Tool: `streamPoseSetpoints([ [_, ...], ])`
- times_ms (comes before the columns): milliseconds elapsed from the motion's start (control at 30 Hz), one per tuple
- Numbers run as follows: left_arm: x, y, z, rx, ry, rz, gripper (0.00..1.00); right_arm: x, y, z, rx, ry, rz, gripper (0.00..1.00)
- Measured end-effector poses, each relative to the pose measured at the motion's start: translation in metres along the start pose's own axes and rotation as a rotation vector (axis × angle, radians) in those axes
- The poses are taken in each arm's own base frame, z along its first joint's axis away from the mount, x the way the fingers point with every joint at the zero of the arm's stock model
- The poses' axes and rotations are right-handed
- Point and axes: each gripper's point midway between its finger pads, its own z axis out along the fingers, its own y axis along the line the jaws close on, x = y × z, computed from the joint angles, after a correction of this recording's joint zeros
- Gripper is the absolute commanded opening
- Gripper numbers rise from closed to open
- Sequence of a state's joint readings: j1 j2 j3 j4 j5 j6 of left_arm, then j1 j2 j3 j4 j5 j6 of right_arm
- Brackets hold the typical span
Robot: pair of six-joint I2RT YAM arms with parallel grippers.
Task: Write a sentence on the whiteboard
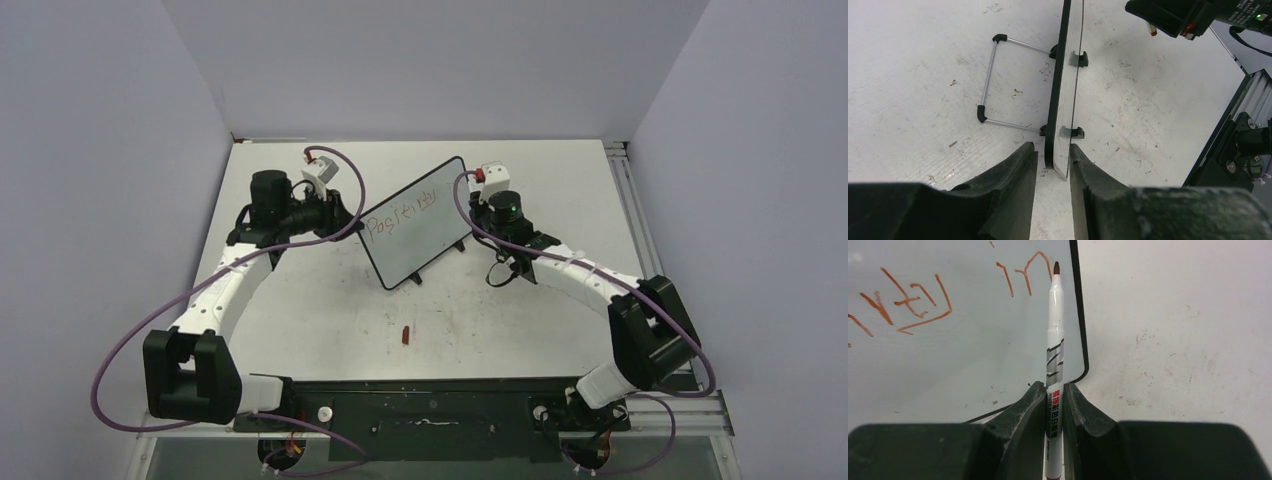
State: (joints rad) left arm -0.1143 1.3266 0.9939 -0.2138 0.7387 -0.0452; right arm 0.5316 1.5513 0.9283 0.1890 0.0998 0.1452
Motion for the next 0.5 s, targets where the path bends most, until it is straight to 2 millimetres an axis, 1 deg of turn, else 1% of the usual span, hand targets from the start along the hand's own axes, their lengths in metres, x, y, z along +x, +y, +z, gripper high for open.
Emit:
streamPoseSetpoints([
  [100,-0.004,-0.002,-0.002,-0.001,-0.014,0.011,0.42,-0.013,0.001,-0.017,-0.010,-0.030,0.004,0.05],
  [200,-0.008,-0.003,-0.004,-0.001,-0.027,0.022,0.53,-0.021,0.002,-0.033,-0.022,-0.044,0.005,0.05],
  [267,-0.011,-0.004,-0.005,-0.006,-0.036,0.029,0.58,-0.023,0.005,-0.043,-0.037,-0.041,0.002,0.05],
  [333,-0.014,-0.004,-0.007,-0.015,-0.047,0.038,0.62,-0.024,0.013,-0.052,-0.068,-0.032,-0.001,0.05],
  [367,-0.015,-0.003,-0.008,-0.026,-0.055,0.044,0.70,-0.023,0.017,-0.057,-0.087,-0.022,-0.002,0.05],
  [433,-0.018,-0.002,-0.012,-0.050,-0.074,0.058,0.72,-0.017,0.027,-0.067,-0.133,0.008,0.000,0.05],
  [500,-0.020,-0.002,-0.020,-0.094,-0.102,0.076,0.73,-0.009,0.040,-0.077,-0.188,0.050,-0.001,0.05],
])
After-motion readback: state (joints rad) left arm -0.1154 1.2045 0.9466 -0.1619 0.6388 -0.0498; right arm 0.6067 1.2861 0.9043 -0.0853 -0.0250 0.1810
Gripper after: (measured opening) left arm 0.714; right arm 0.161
